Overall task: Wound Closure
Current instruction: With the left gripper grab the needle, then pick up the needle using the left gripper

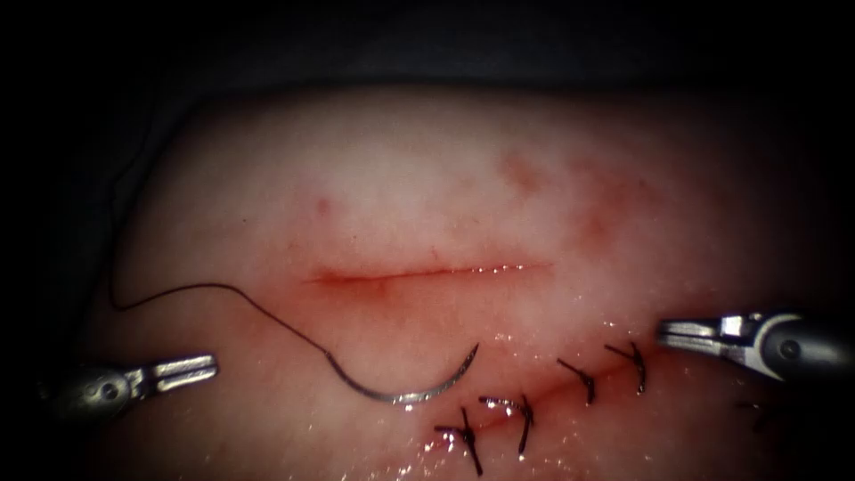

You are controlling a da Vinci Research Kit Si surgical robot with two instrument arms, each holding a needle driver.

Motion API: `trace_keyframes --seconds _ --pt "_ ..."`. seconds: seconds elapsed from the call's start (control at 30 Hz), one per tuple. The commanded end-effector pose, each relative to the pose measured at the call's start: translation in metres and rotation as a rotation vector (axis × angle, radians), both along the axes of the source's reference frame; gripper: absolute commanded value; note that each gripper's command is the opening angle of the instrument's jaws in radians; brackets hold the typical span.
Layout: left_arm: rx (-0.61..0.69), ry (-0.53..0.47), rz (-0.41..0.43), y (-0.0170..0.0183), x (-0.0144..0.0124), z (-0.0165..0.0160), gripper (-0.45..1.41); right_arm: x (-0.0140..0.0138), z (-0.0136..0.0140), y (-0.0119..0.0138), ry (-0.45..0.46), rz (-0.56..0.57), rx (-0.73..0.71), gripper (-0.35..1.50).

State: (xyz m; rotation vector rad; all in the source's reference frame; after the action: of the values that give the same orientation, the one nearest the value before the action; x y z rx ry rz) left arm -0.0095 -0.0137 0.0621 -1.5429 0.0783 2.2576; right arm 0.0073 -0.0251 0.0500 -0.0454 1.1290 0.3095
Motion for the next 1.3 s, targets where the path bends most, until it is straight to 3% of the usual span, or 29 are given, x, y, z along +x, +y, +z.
trace_keyframes --seconds 0.03,0.3,0.37,0.4,0.47,0.53,0.63,0.7,1.03,1.07,1.3 --pt "-0.002 -0.003 0.001 0.0004 -0.0006 0.0005 -0.45 0.001 0.0003 0.0005 0.002 -0.002 -0.002 -0.35" --pt "-0.009 0.001 0.003 0.0003 -0.0003 0.0003 -0.45 0.0009 0.0001 0.0001 0.005 -0.001 -0.006 -0.35" --pt "-0.008 0.008 -0.005 0.0004 -0.001 -0.0002 -0.33 0.0009 0.0 0.0003 0.004 0.0 -0.004 -0.35" --pt "0.0 0.008 -0.012 0.0006 -0.0019 -0.0007 -0.18 0.0011 0.0 0.0005 0.003 0.002 -0.002 -0.32" --pt "0.016 0.004 -0.01 0.0008 -0.0031 -0.0013 0.07 0.0014 -0.0001 0.0008 0.001 0.004 0.0 0.04" --pt "0.04 0.018 0.028 0.0011 -0.0059 -0.002 0.36 0.0021 -0.0001 0.001 -0.002 0.013 0.008 0.39" --pt "0.06 0.06 0.059 0.0012 -0.0082 -0.0022 0.47 0.0028 -0.0002 0.0013 -0.005 0.018 0.01 0.57" --pt "0.08 0.1 0.089 0.0013 -0.0106 -0.0023 0.52 0.0032 -0.0002 0.0016 -0.009 0.023 0.013 0.81" --pt "0.101 0.121 0.114 0.0021 -0.018 -0.003 0.51 0.0033 0.0 0.0038 -0.056 0.09 0.031 0.99" --pt "0.104 0.153 0.106 0.0021 -0.0189 -0.0028 0.54 0.0032 0.0001 0.0038 -0.071 0.099 0.03 1.06" --pt "0.12 0.274 0.075 0.0022 -0.0217 -0.0011 0.68 0.0029 0.0007 0.0037 -0.086 0.108 0.029 1.06"
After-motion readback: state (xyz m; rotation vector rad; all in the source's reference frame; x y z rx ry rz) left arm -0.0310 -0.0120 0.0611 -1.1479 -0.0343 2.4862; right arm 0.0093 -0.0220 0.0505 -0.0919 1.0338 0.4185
